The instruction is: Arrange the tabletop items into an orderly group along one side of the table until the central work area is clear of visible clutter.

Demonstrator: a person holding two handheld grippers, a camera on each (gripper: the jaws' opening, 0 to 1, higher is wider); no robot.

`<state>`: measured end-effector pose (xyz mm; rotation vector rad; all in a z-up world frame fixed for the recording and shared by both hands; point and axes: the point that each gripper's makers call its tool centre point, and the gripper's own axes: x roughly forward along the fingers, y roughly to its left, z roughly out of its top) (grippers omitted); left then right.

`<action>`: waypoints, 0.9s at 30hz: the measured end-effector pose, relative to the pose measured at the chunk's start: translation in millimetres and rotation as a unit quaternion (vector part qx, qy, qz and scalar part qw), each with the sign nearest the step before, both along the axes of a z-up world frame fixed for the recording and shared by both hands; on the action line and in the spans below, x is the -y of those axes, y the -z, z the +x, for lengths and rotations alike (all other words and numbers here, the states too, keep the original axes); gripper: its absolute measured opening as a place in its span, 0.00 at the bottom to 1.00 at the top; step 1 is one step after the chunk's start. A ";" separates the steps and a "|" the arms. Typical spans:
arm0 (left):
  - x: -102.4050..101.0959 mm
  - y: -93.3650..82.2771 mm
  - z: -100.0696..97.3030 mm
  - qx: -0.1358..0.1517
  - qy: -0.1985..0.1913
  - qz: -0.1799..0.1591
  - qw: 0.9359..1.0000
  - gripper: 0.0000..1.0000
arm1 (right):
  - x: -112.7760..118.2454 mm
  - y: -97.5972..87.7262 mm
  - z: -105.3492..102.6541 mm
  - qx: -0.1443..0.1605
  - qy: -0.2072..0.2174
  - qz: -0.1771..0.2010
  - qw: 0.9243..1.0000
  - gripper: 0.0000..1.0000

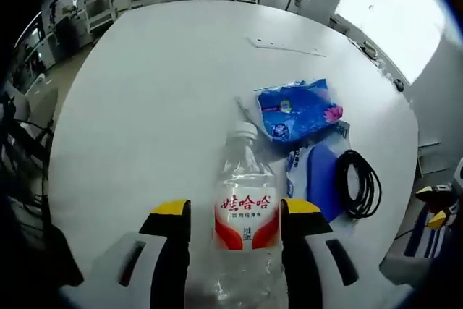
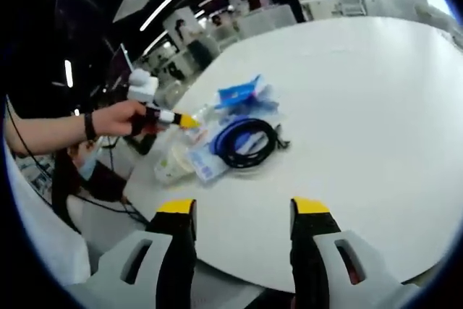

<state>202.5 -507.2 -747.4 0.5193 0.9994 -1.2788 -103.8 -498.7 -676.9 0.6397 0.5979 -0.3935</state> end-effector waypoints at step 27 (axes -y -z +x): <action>-21.3 -5.9 23.1 0.001 -0.038 -0.015 0.999 0.37 | -4.9 2.7 0.0 -0.006 -0.008 0.004 1.000 0.46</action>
